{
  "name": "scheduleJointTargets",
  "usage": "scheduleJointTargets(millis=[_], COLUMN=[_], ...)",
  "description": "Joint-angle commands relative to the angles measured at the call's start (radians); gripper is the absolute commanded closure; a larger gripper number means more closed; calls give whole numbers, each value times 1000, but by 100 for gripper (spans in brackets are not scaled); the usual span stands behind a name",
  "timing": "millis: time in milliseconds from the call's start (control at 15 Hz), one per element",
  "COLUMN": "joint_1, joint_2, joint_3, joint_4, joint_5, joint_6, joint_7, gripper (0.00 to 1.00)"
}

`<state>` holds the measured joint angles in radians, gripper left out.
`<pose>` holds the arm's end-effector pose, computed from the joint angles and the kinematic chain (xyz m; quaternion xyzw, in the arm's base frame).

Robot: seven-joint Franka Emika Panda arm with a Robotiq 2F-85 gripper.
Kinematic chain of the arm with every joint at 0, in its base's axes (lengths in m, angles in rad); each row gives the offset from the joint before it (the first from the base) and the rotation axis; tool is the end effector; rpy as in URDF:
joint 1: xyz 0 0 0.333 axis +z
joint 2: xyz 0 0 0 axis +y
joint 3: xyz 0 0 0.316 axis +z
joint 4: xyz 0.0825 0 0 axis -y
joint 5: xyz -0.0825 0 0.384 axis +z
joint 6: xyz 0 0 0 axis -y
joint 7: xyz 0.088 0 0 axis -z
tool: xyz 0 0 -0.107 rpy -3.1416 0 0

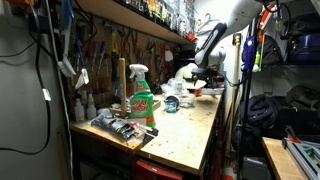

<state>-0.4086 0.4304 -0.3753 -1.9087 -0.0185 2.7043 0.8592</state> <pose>0.4825 -0.4520 0.3273 0.6931 -0.6897 0.1976 0.0702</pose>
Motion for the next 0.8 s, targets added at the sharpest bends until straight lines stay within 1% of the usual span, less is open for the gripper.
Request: scheduleJointTargets(millis=[0,67,200,467,733], joint_1=[23,30,39,77,99], joint_2=[30,41,77,157,222], joint_3=[-23,-29,-35,-81,-111], joint_4=[26,36,63,111,156], joint_5=[50,46,42,18,23], joint_6=[4,-10,5,57,69], joint_7=[-28,-24,-15,20,19], gripper=[0,0,0,0,0])
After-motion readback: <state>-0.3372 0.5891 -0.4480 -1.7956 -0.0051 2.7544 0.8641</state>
